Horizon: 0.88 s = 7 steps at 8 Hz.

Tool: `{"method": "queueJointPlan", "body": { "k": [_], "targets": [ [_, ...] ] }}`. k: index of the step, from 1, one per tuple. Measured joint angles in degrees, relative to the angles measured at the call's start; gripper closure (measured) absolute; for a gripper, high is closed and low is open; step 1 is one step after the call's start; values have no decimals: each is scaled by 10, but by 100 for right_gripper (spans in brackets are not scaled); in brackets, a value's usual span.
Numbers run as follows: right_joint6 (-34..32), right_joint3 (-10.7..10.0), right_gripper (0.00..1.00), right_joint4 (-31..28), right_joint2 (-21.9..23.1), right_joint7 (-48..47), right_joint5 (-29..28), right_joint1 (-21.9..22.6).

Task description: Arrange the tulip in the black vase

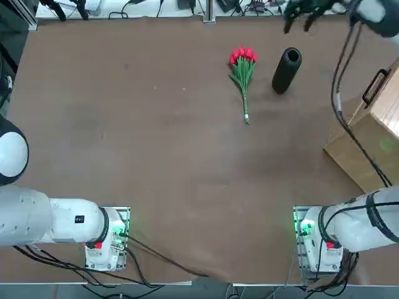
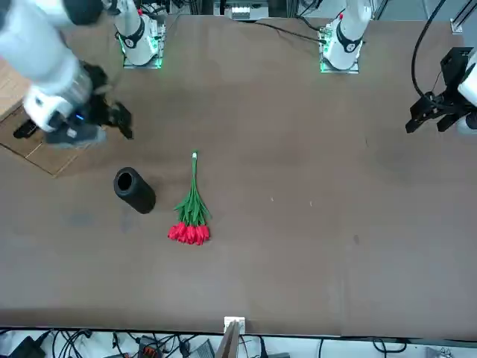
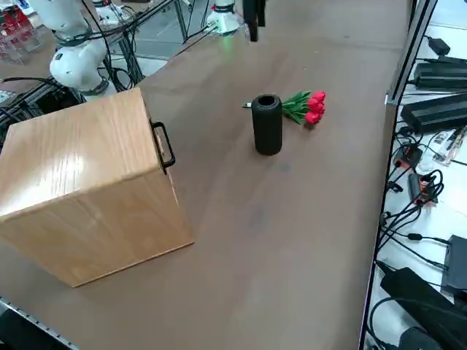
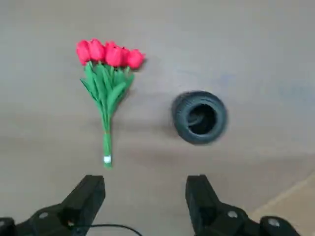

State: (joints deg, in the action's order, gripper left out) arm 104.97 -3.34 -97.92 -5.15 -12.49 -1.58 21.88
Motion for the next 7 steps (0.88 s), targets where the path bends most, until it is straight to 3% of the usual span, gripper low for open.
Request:
{"method": "queueJointPlan", "body": {
  "k": [4, 7],
  "targets": [
    [118, 1, 0, -21, -98, -40, 0, 59],
    [160, 1, 0, -22, -168, -83, -1, 88]
  ]
}}
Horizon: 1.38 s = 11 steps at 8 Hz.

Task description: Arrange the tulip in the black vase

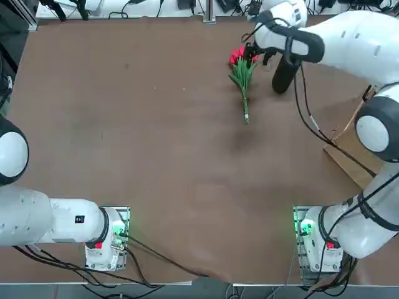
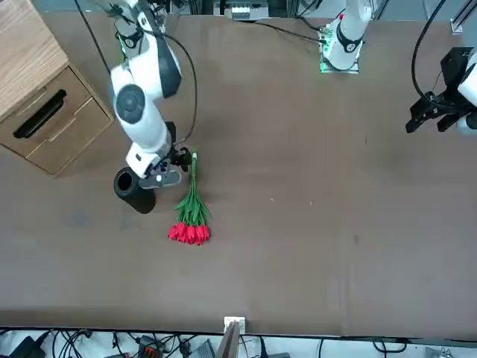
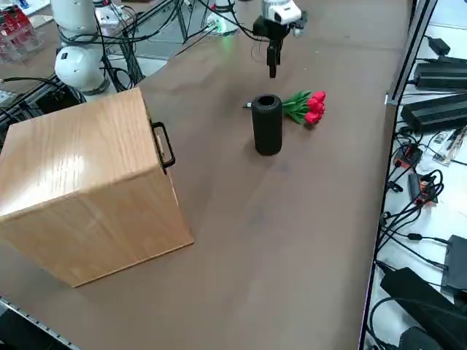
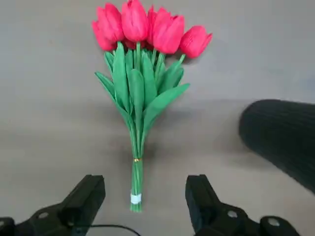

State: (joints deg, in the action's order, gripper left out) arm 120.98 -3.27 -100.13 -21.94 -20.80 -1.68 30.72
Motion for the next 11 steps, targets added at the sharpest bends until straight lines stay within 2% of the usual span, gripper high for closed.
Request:
{"method": "queueJointPlan", "body": {
  "k": [3, 5, 7, 11],
  "targets": [
    [41, 0, 0, -9, -44, -47, -6, 13],
    [143, 0, 1, -60, -51, -55, -8, 15],
    [202, 3, 3, -90, -72, -85, -8, 18],
    [230, 5, 5, -91, -100, -102, -26, 22]
  ]
}}
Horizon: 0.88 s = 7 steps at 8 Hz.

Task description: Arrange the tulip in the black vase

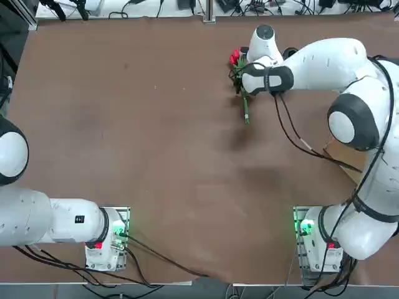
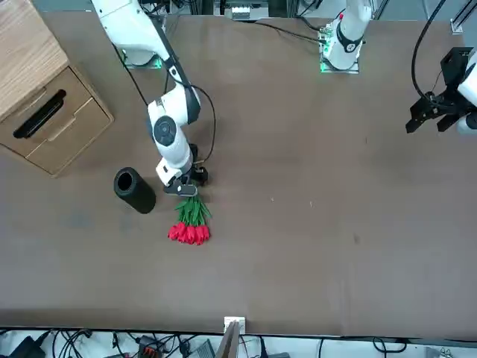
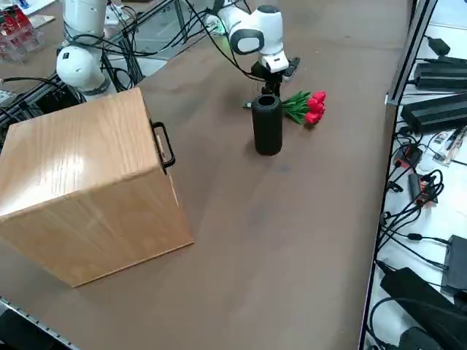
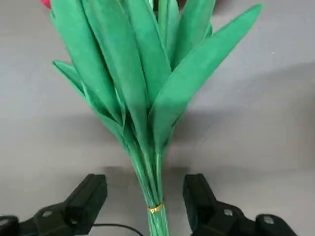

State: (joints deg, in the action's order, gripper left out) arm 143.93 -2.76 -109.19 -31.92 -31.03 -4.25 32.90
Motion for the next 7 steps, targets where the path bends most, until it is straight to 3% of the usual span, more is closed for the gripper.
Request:
{"method": "queueJointPlan", "body": {
  "k": [7],
  "targets": [
    [0, 0, 22, 0, -18, -2, -1, 1]
  ]
}}
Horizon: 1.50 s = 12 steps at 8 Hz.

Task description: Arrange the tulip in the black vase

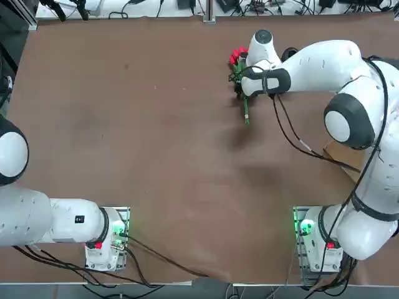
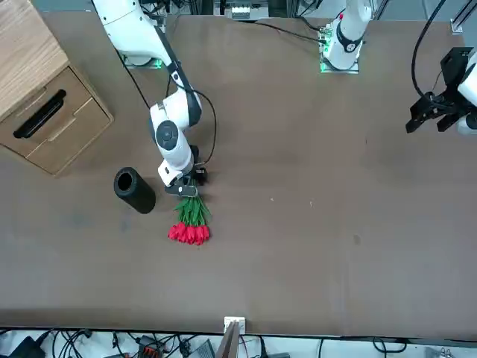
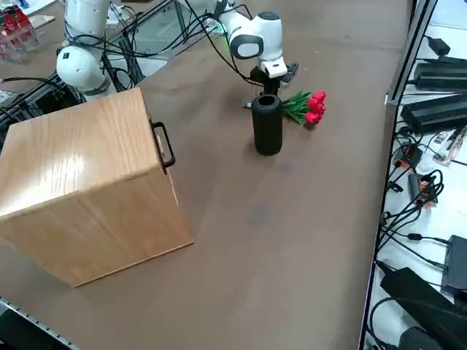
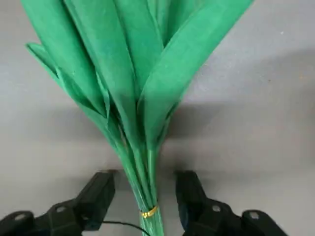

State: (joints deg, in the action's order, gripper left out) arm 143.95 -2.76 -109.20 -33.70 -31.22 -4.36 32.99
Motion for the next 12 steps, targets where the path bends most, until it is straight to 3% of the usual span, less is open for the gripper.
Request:
{"method": "queueJointPlan", "body": {
  "k": [1, 4, 5, 9, 12],
  "targets": [
    [0, 0, 25, 0, -1, 0, 0, 0],
    [-2, -3, 82, 0, 3, 0, 0, 0],
    [-2, -2, 86, 0, 3, 0, 0, 0],
    [1, -1, 86, 11, 11, 0, 0, 3],
    [-24, -1, 88, 15, 59, -2, 0, 4]
  ]
}}
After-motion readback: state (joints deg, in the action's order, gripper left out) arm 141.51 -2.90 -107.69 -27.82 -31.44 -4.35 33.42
